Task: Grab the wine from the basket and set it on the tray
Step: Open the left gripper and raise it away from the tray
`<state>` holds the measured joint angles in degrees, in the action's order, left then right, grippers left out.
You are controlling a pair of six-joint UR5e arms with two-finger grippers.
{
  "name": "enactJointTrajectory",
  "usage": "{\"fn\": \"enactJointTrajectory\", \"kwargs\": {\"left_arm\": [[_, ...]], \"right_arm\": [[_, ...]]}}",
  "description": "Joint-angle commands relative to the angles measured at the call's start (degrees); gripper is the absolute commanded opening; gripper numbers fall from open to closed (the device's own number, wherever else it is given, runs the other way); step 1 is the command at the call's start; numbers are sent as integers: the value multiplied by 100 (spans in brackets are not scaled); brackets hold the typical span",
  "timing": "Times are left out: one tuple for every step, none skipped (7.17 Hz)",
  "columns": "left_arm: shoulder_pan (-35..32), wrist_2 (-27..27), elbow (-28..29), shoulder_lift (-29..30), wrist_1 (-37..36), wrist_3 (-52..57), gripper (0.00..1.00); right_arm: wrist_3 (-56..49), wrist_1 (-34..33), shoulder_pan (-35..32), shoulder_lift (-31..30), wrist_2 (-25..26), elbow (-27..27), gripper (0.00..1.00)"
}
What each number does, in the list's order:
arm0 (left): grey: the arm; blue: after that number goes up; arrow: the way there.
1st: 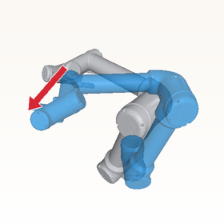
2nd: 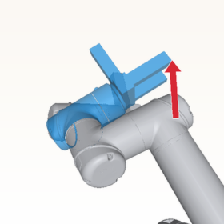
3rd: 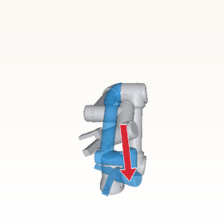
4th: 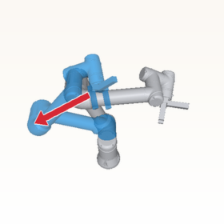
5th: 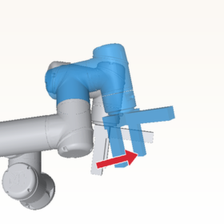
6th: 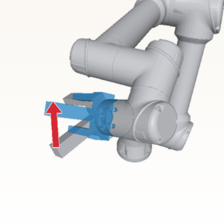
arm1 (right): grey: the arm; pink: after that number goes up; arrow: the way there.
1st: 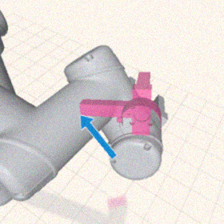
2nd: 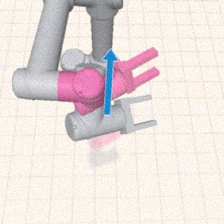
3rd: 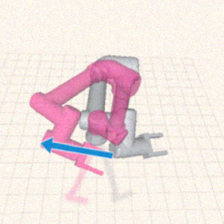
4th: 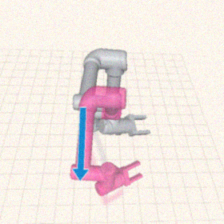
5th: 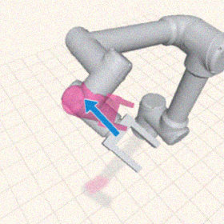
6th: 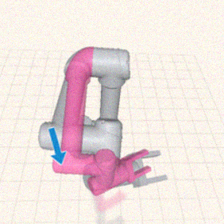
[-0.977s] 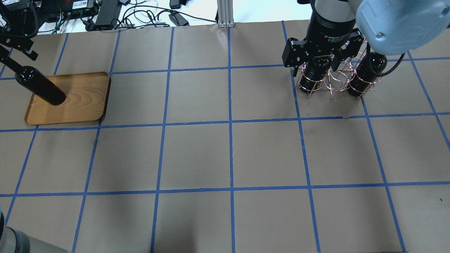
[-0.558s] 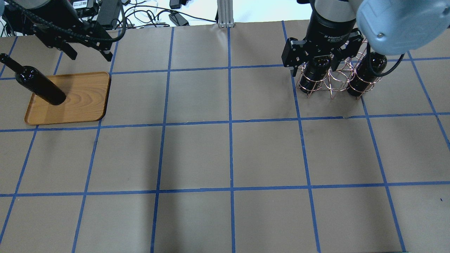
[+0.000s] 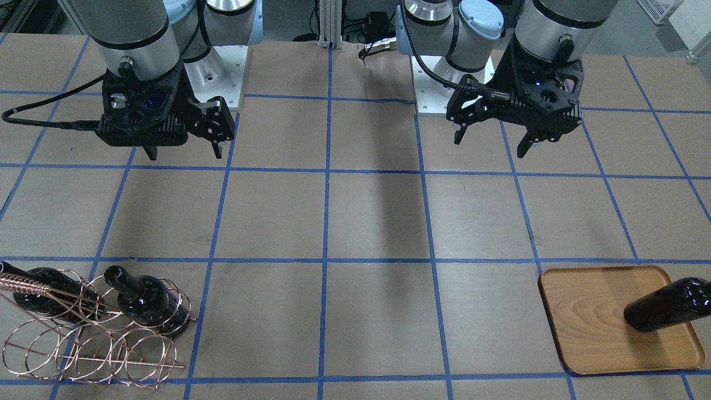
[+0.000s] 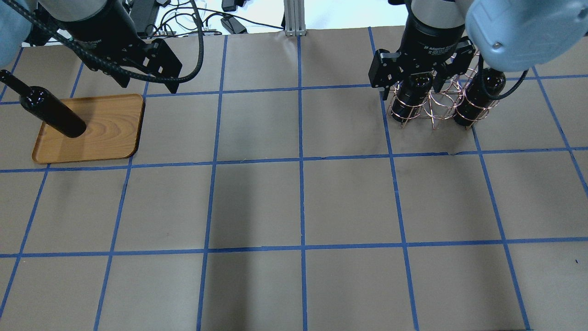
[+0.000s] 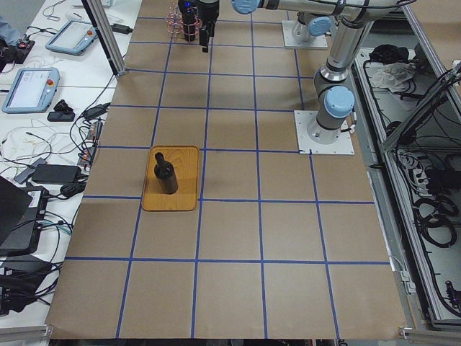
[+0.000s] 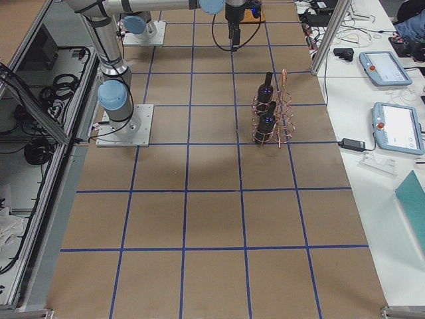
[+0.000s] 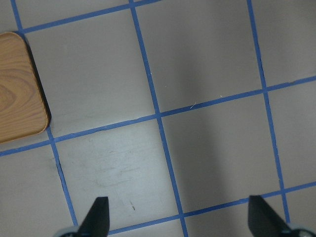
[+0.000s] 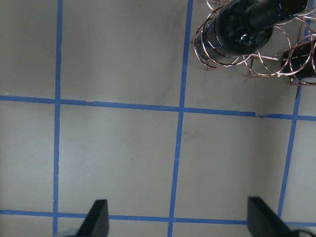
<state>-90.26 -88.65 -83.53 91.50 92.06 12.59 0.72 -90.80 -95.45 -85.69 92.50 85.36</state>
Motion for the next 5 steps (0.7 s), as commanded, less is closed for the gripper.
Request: {"fn": "enactJointTrajectory", "kwargs": {"left_arm": [[-53, -4, -110, -71, -4, -11, 100], [-53, 31, -146, -44, -30, -11, 100], [-53, 14, -146, -114, -22, -72, 100], [-53, -21, -146, -158, 4, -351, 100], [-53, -21, -155, -184, 13, -380, 100]], "right_arm": [[7, 0, 0, -1, -12, -1, 100], [7, 0, 0, 8, 5, 7, 100], [15, 0, 0, -1, -12, 7, 100], [15, 0, 0, -1, 5, 7, 100], [24, 0, 0, -1, 5, -1, 100]]}}
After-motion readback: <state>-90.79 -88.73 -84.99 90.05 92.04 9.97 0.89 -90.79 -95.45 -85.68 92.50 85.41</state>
